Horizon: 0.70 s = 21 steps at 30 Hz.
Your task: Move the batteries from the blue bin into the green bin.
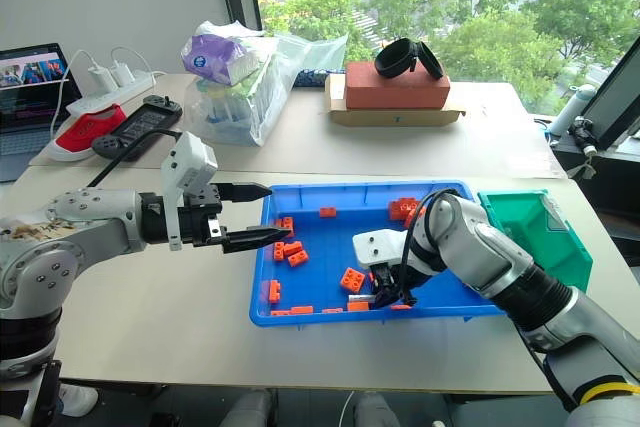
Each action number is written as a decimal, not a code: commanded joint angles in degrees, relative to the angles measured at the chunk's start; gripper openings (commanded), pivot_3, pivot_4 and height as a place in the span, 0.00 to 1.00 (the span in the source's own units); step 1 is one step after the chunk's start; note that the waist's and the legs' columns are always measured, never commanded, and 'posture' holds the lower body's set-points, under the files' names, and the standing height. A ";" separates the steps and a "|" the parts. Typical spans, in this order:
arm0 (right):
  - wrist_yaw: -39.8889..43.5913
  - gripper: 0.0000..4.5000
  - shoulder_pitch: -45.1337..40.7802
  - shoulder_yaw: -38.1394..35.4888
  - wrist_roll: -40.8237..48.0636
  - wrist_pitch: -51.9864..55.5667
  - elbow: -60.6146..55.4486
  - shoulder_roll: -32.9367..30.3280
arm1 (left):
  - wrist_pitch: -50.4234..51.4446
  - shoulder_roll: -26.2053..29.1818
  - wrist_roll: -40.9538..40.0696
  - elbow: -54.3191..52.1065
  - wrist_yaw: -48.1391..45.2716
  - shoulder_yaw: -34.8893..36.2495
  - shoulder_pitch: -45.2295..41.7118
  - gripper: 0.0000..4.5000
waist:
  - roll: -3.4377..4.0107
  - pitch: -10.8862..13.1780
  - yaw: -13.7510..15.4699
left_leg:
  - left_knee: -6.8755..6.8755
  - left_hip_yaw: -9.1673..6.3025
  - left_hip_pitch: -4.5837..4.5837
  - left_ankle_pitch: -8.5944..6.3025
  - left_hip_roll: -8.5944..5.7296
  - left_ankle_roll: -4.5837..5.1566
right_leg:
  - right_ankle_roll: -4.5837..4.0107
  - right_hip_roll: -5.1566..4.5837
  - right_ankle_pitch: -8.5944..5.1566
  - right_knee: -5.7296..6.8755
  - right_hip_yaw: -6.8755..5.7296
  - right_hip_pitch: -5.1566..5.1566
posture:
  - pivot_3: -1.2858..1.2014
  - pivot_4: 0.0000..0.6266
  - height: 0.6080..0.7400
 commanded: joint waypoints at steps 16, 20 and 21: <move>1.76 0.05 -5.79 -13.98 5.58 5.14 0.26 -1.81 | 0.48 -0.55 -3.10 -1.97 0.16 1.49 -0.08 1.00 | -0.05 -0.02 0.01 | 0.01 0.00 0.06 0.03 -0.01 -0.05 | 0.00 0.00 0.00 0.10 0.01 0.02 | 0.52 0.24 1.00; -1.20 0.05 -7.18 -21.80 6.93 8.48 6.27 -7.43 | 1.57 -1.36 -7.51 -2.56 -0.41 2.21 -0.31 1.00 | -0.06 -0.02 0.31 | -0.02 0.00 0.06 0.03 0.00 -0.05 | 0.00 0.00 0.00 0.10 0.00 0.03 | 0.52 0.24 1.00; -2.45 0.05 -7.59 -22.97 6.53 9.16 8.27 -8.47 | 1.76 -1.41 -8.24 -2.56 -0.41 2.25 -0.30 1.00 | -0.06 -0.02 0.40 | -0.02 0.00 0.05 0.02 -0.01 -0.04 | 0.00 -0.01 0.00 0.07 0.00 0.03 | 0.52 0.24 1.00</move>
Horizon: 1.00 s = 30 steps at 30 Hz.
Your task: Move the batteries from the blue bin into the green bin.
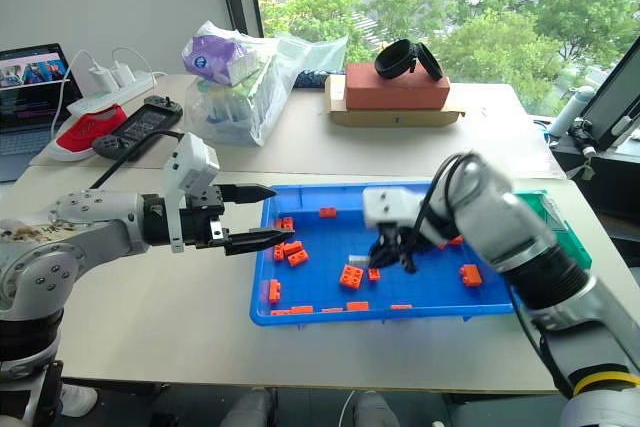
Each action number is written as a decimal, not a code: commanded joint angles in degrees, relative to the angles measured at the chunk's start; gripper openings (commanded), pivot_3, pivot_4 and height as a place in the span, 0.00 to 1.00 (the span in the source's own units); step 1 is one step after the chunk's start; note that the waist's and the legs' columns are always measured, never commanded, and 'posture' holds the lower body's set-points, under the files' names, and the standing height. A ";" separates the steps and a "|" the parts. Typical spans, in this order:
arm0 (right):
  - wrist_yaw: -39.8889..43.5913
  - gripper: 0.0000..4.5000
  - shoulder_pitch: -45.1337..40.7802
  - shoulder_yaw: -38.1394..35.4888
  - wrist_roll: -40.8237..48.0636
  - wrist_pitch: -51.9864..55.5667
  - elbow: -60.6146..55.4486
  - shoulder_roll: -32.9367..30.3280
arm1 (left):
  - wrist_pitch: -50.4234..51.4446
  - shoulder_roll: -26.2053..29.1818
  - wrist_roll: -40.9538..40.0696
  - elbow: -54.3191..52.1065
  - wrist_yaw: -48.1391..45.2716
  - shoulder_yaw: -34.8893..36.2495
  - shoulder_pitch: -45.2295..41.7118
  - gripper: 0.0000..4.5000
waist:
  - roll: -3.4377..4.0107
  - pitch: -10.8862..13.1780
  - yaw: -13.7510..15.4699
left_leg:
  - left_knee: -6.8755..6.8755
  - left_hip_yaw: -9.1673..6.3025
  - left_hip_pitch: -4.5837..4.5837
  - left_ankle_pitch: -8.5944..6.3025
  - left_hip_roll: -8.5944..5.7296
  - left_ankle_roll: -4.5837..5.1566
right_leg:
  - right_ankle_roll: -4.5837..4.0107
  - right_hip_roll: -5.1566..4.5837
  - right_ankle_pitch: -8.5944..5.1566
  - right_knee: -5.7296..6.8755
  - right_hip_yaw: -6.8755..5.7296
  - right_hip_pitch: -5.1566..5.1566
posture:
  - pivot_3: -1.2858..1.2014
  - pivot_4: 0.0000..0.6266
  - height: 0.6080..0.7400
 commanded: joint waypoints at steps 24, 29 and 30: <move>-21.21 0.54 7.56 -11.74 -6.38 6.42 24.04 -11.22 | -6.06 -2.14 6.43 5.88 -4.38 -3.62 -5.20 1.00 | 0.13 0.07 -1.48 | -0.10 0.03 -0.01 0.01 -0.02 0.00 | -0.01 -0.01 0.00 -0.16 0.06 -0.02 | 0.52 0.24 1.00; -23.32 0.84 4.67 -15.06 -5.26 4.38 27.36 -11.83 | -6.14 -2.33 6.73 5.89 -3.11 -2.13 -4.78 1.00 | 0.13 0.08 -1.40 | -0.10 0.03 -0.01 0.01 -0.02 0.00 | -0.01 -0.02 0.00 -0.16 0.06 -0.02 | 0.52 0.24 1.00; -24.48 0.84 4.23 -16.88 -4.44 3.46 28.18 -11.49 | -6.63 -2.24 7.05 5.74 -2.99 -1.89 -4.59 1.00 | 0.14 0.09 -1.41 | -0.10 0.03 -0.01 0.01 -0.02 0.00 | -0.01 -0.02 0.00 -0.16 0.05 -0.02 | 0.52 0.24 1.00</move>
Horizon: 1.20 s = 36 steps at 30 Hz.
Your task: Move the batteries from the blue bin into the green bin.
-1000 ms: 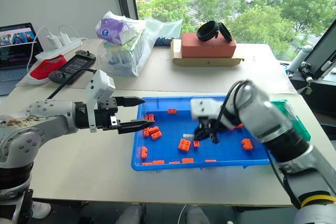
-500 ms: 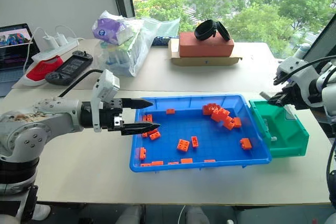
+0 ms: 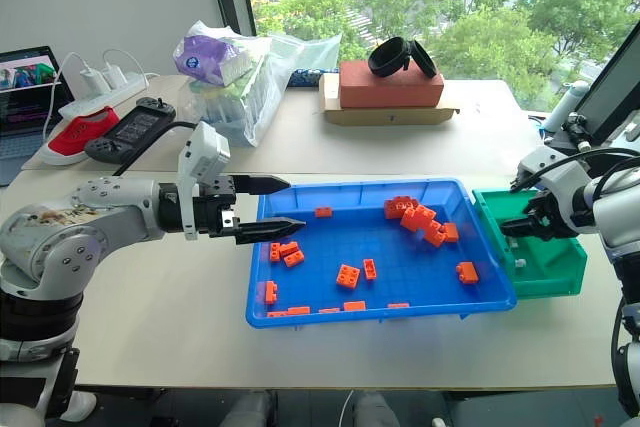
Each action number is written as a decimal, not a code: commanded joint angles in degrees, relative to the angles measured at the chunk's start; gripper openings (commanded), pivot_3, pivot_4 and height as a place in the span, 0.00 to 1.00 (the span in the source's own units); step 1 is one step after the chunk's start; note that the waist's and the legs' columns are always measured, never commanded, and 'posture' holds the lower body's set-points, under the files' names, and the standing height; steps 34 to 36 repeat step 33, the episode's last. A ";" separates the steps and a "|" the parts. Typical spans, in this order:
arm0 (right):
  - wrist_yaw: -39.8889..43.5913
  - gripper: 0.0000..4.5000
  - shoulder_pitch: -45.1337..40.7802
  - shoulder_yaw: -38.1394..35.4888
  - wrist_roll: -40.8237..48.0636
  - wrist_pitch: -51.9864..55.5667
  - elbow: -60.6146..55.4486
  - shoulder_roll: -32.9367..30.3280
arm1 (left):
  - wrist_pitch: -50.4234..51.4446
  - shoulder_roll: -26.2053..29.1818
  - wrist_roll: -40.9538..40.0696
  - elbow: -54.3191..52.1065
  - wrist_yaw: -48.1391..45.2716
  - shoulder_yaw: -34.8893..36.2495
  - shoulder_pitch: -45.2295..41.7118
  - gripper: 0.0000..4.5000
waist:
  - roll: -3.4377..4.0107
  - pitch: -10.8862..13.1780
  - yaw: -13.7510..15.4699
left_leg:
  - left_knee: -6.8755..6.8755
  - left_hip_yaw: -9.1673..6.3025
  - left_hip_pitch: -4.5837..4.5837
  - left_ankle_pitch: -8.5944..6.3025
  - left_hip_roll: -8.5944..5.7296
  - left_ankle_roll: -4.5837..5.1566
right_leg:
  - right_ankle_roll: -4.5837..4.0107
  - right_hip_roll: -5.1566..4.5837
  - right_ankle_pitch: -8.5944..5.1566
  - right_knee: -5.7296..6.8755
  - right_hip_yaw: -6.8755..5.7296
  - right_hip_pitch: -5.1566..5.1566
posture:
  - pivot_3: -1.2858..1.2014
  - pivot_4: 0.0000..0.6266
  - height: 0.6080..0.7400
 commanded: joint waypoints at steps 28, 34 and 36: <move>3.13 0.84 -0.80 -21.23 17.07 -27.72 17.24 12.08 | -20.35 -4.99 12.15 -0.93 9.24 16.14 21.58 1.00 | 0.04 -0.01 -0.14 | 0.01 0.00 0.06 0.02 0.00 -0.02 | -0.01 0.00 0.04 -0.02 0.00 0.12 | 0.52 0.24 1.00; 3.73 0.84 -1.57 -20.74 16.33 -28.39 18.02 12.28 | -17.41 -4.17 10.57 -0.89 8.91 16.04 22.09 1.00 | 0.04 -0.01 -0.13 | 0.01 0.00 0.06 0.02 0.00 -0.02 | -0.01 0.00 0.04 -0.02 0.00 0.12 | 0.52 0.24 1.00; 3.73 0.84 -1.57 -20.74 16.33 -28.39 18.02 12.28 | -17.41 -4.17 10.57 -0.89 8.91 16.04 22.09 1.00 | 0.04 -0.01 -0.13 | 0.01 0.00 0.06 0.02 0.00 -0.02 | -0.01 0.00 0.04 -0.02 0.00 0.12 | 0.52 0.24 1.00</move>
